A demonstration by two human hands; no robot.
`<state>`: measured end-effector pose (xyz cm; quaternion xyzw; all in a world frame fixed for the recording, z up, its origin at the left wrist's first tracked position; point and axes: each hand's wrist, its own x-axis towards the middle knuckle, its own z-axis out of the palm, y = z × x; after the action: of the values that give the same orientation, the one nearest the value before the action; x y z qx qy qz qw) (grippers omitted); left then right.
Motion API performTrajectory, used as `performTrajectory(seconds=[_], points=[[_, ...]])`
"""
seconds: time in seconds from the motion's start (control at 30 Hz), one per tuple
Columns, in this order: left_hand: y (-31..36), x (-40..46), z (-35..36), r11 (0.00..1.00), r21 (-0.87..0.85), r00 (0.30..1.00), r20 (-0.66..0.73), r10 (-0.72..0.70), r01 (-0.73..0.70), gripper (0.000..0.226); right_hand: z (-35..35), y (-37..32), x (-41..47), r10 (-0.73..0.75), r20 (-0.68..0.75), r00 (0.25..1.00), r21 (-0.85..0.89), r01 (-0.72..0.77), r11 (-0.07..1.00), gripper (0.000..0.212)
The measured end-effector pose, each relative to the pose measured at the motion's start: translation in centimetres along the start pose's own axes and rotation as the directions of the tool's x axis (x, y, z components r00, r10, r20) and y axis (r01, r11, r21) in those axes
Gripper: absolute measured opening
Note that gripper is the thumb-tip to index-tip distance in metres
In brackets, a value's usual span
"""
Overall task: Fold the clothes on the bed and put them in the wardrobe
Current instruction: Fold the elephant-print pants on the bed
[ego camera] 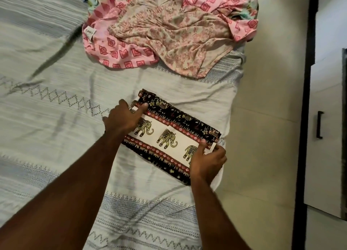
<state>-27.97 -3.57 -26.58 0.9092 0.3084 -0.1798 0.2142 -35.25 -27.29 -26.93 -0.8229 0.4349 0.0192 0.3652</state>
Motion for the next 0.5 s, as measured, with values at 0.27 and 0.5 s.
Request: performTrajectory(seconds=[0.27, 0.5], points=[[-1.0, 0.0, -0.4, 0.919, -0.373, 0.976, 0.121, 0.18, -0.123, 0.044, 0.7, -0.2, 1.5, 0.022, 0.081, 0.996, -0.22, -0.004, 0.975, 0.062], [-7.2, -4.3, -0.8, 0.903, -0.427, 0.998, -0.052, 0.031, -0.05, 0.039, -0.2, 0.0, -0.1, -0.273, 0.207, 0.939, -0.112, 0.3, 0.947, 0.071]])
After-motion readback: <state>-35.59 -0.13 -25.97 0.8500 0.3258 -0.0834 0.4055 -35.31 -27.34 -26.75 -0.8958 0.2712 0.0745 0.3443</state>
